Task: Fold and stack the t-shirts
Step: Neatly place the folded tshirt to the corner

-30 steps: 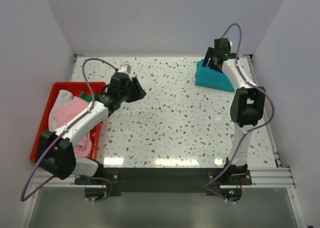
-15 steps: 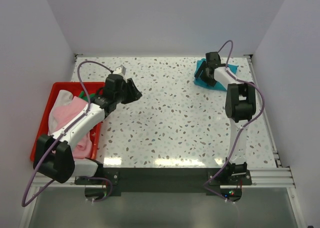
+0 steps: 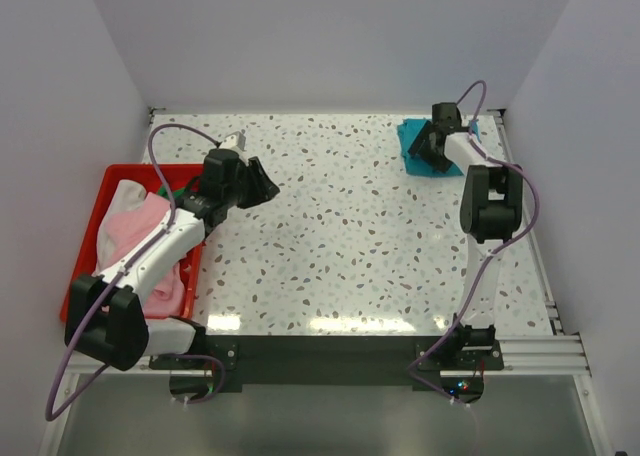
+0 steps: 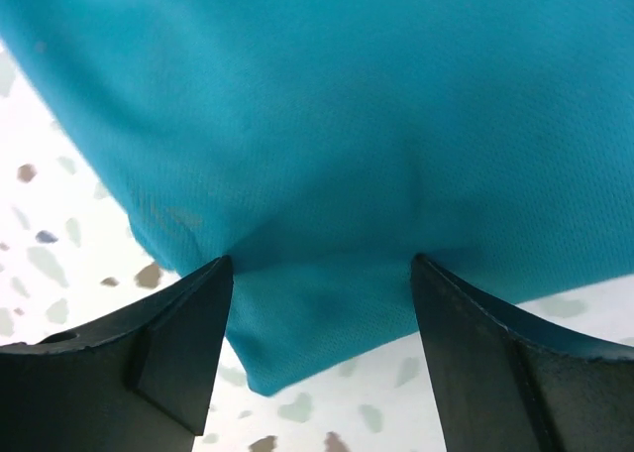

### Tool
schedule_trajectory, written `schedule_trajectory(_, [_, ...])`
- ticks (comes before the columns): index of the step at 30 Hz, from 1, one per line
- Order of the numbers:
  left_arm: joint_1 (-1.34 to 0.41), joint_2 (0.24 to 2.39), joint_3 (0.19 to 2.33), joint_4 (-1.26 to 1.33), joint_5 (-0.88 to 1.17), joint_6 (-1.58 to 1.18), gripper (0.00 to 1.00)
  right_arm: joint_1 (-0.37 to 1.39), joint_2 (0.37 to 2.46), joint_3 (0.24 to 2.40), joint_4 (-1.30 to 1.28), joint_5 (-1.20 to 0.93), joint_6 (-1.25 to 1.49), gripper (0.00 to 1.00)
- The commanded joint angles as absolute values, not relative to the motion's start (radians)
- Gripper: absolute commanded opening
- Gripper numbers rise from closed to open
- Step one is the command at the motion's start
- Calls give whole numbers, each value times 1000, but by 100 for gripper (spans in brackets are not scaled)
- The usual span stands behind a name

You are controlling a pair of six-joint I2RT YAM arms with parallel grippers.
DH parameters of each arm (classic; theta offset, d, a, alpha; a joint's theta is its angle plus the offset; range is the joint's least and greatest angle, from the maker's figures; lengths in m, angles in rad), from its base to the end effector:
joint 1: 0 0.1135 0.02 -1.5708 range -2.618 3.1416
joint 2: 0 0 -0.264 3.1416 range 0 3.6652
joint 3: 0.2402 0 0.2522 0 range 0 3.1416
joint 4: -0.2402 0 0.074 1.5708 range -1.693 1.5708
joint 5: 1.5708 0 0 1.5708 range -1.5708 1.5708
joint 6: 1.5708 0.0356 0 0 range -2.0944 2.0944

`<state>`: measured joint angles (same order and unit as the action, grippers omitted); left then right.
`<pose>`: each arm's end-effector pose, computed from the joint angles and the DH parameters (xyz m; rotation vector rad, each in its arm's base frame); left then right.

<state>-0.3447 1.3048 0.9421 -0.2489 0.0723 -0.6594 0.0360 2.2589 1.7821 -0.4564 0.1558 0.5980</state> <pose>0.2726 -0.1006 0.2745 -0.3114 2.2334 -0.6358 0.4977 0.0124 0.1706 0.7517 2.3730 0.0714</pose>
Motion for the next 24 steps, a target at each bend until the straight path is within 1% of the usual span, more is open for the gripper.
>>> schedule_trajectory(1, [-334, 1273, 937, -210, 95, -632, 51, -26, 2304, 1830, -541, 187, 502, 77])
schedule_trajectory(11, [-334, 1298, 945, -202, 101, -629, 51, -87, 2384, 1937, -575, 179, 555, 76])
schedule_trajectory(18, [-334, 1316, 956, -198, 103, -637, 50, -92, 2404, 1921, -526, 167, 731, 77])
schedule_trajectory(24, [-333, 1319, 959, -206, 94, -637, 50, -95, 2413, 1887, -473, 164, 946, 77])
